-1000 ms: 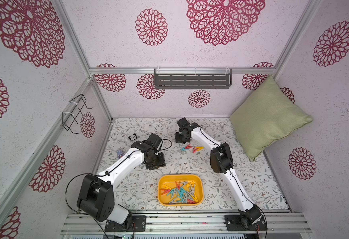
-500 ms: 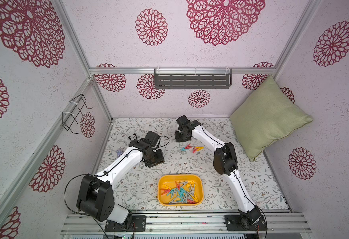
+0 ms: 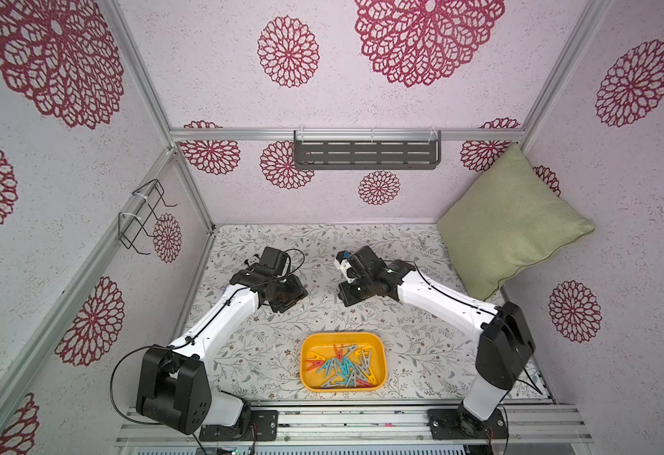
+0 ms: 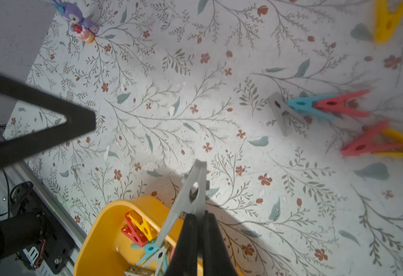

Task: Put the clothespins into the storage box
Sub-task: Pick up the clothespin from the center of the board, then place the clothespin in the storage box.

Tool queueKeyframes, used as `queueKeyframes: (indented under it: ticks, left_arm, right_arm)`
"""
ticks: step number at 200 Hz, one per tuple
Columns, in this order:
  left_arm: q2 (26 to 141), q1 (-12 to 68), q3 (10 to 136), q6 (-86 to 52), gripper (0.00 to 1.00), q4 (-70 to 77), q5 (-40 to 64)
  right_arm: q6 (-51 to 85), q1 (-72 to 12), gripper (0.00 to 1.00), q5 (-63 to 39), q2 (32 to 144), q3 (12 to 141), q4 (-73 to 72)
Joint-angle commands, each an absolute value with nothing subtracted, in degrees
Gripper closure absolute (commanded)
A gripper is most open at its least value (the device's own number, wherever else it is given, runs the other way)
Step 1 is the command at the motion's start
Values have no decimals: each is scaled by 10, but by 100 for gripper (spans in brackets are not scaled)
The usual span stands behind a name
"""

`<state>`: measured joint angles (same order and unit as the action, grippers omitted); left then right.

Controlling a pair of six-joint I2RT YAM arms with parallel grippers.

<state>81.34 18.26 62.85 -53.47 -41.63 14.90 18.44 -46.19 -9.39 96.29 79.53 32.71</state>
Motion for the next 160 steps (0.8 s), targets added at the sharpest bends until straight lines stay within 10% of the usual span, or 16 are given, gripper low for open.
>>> queueKeyframes:
  ticks: [1,67,119,160]
  left_arm:
    - [803,174,616,-562,48,-378,163]
    - [839,176,637,-578,49,-354,185]
    - [872,192,678,-572,49,-362,190]
    - [890,202,709,-554,49,-378,191]
  right_arm:
    - [177,-480,99,-133,887,711,289]
    - [204,-539,95,-162,764,530,264]
    - [197,-540,52,-111,745,550,272]
    - [195,-485,49,-61,779,618,285]
